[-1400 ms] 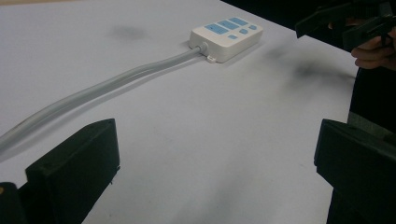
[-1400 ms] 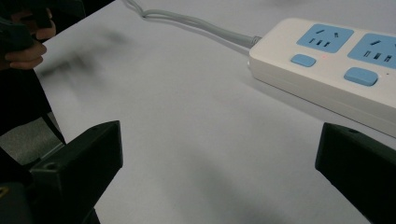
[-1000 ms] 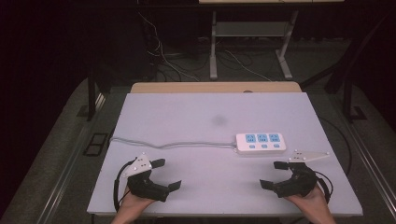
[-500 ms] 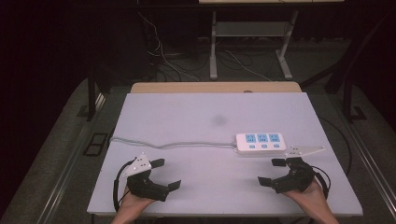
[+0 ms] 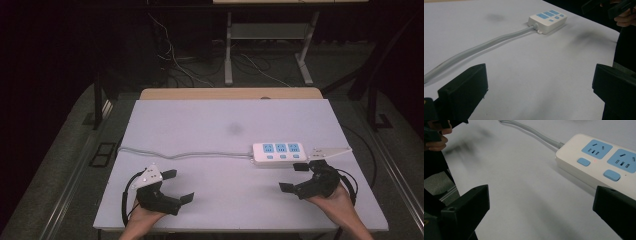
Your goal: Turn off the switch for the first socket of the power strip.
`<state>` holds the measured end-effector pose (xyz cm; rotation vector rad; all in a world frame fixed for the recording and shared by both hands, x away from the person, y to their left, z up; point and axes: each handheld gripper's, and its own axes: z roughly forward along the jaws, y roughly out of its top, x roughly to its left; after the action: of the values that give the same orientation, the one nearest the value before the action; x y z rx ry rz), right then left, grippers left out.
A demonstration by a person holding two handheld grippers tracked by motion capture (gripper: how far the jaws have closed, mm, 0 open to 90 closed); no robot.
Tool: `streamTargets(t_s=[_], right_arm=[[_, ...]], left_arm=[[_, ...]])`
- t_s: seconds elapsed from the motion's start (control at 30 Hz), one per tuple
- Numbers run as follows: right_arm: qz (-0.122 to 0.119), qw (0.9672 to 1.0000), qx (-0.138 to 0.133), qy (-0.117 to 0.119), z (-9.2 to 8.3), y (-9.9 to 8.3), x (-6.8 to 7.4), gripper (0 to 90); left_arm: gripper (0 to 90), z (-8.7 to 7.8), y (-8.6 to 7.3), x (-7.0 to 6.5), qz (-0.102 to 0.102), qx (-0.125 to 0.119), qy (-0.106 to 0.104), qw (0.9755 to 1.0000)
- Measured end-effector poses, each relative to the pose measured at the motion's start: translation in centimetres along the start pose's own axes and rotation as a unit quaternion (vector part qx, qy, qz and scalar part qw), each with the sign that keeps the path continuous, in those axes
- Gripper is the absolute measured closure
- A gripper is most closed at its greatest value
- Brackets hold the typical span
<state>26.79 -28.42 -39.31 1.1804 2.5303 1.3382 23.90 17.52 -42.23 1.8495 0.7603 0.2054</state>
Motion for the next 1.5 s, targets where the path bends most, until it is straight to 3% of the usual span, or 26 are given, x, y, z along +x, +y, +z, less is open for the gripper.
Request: streamTargets(t_s=[1.07,1.5], right_arm=[[-0.020,0.9992,0.032,0.011,0.3,4.3,-1.4,0.6],[-0.033,0.9981,0.051,0.013,1.3,6.1,-1.7,0.5]], left_arm=[[0.0,0.4,0.1,0.1,0.003,-0.003,-0.003,1.0000],[0.0,0.6,0.0,0.0,0.003,0.001,-0.009,1.0000]])
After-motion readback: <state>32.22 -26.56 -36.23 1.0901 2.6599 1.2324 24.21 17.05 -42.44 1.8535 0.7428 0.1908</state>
